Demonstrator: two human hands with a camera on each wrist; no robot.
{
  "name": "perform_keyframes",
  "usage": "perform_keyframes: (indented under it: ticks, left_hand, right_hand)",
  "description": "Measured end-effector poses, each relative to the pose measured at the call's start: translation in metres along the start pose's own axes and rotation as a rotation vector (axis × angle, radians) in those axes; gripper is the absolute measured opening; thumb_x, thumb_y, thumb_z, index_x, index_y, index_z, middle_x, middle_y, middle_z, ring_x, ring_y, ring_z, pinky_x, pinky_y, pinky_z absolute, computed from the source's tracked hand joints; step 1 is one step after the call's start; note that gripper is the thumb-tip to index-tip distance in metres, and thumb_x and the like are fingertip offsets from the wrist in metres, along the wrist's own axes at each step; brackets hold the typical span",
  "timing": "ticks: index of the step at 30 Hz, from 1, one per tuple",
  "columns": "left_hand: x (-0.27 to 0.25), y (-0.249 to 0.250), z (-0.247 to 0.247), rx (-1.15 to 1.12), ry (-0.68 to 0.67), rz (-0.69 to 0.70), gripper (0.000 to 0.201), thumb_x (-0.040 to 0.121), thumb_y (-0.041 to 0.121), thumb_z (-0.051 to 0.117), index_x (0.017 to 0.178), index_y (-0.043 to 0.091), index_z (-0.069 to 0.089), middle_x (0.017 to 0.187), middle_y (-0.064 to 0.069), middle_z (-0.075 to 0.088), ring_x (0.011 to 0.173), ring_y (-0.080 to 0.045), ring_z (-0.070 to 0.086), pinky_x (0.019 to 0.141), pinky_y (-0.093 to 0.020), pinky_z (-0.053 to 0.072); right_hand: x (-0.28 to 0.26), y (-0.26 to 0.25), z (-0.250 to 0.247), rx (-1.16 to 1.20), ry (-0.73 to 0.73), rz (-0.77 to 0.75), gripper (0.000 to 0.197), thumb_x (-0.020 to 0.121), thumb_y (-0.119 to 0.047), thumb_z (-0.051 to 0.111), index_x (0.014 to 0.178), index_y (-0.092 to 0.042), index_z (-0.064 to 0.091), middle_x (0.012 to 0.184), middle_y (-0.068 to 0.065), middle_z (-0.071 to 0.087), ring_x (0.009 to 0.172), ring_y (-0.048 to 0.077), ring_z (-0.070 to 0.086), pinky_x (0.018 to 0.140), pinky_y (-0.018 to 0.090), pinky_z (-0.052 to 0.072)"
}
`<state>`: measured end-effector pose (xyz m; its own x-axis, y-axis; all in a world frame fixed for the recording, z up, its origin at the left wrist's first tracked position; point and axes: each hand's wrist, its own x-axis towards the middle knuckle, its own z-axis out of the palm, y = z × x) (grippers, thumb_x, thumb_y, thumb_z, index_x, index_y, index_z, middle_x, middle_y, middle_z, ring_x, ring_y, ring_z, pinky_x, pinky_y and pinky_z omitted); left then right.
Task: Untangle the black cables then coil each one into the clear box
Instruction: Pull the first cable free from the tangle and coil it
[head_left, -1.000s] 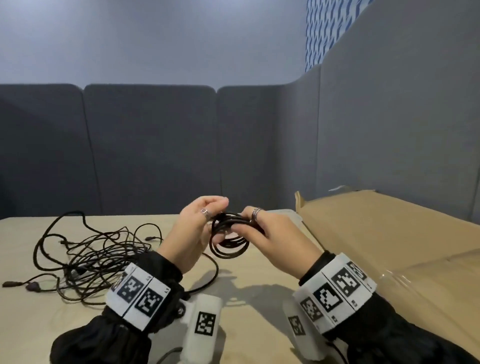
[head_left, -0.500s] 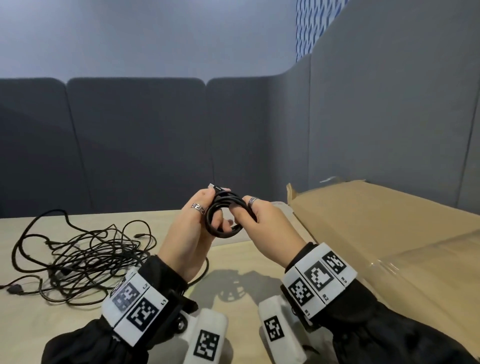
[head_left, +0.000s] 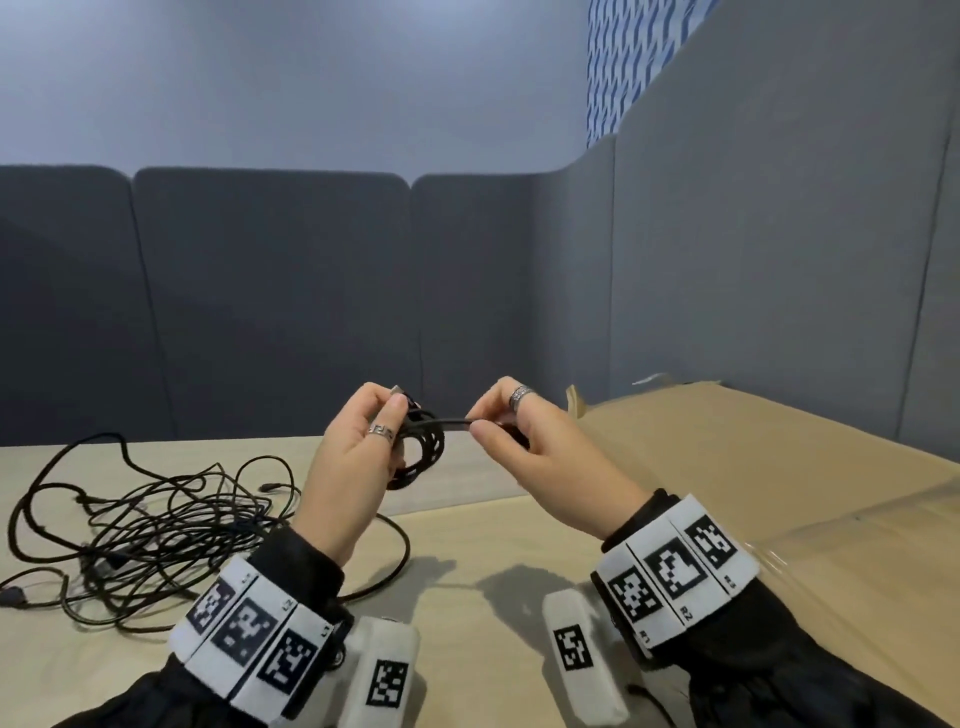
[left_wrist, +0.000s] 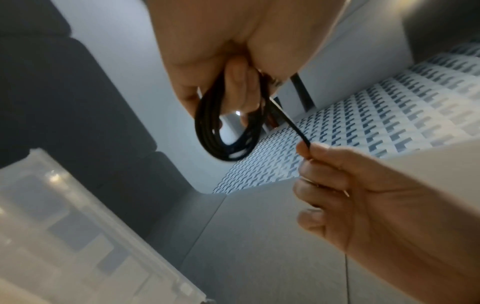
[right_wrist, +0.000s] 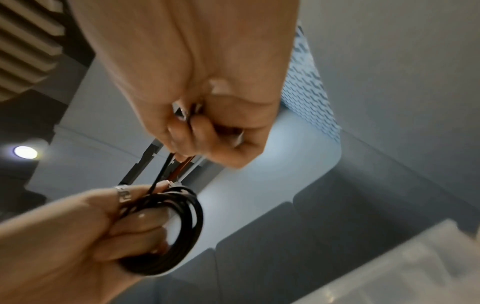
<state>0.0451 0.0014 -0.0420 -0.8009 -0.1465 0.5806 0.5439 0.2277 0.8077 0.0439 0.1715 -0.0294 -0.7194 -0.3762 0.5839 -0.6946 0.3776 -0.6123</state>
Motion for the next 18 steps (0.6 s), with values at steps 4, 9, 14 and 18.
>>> perform_keyframes:
  ticks: [4,9,14,18]
  left_hand:
    - [-0.009,0.015,0.007,-0.251,-0.302,-0.178,0.019,0.099,0.021,0.038,0.084,0.01,0.043,0.049,0.012,0.026,0.042,-0.007,0.017,0.059,-0.026,0.028]
    - [-0.014,0.02,0.014,-0.58,-0.337,-0.225,0.023,0.095,0.028,0.038,0.075,0.016,0.035,0.056,0.009,0.038,0.044,-0.003,0.019,0.049,-0.016,0.025]
    - [-0.011,0.013,0.019,-0.4,-0.115,-0.083,0.025,0.1,0.026,0.036,0.078,0.015,0.041,0.072,-0.002,0.044,0.056,-0.008,0.036,0.054,-0.019,0.034]
    - [-0.009,0.008,0.02,-0.379,-0.071,-0.083,0.025,0.101,0.027,0.033,0.082,0.014,0.043,0.078,-0.007,0.05,0.074,-0.017,0.05,0.072,-0.033,0.043]
  right_hand:
    - [0.004,0.011,-0.013,-0.494,0.315,-0.058,0.011,0.089,-0.036,0.059,0.088,-0.032,0.069,0.091,-0.008,0.045,0.094,0.013,0.038,0.085,0.029,0.035]
    - [0.007,0.009,-0.001,0.042,0.14,0.065,0.014,0.093,-0.017,0.058,0.092,-0.014,0.071,0.083,0.004,0.071,0.069,0.011,0.063,0.066,0.02,0.053]
    - [0.003,-0.002,0.006,0.608,0.021,0.218,0.017,0.096,-0.011,0.05,0.095,-0.006,0.066,0.085,0.007,0.067,0.078,0.015,0.064,0.075,0.027,0.056]
    - [0.004,-0.005,0.013,0.614,-0.026,0.239,0.029,0.097,-0.033,0.048,0.103,-0.008,0.06,0.095,0.009,0.068,0.088,0.017,0.063,0.089,0.037,0.052]
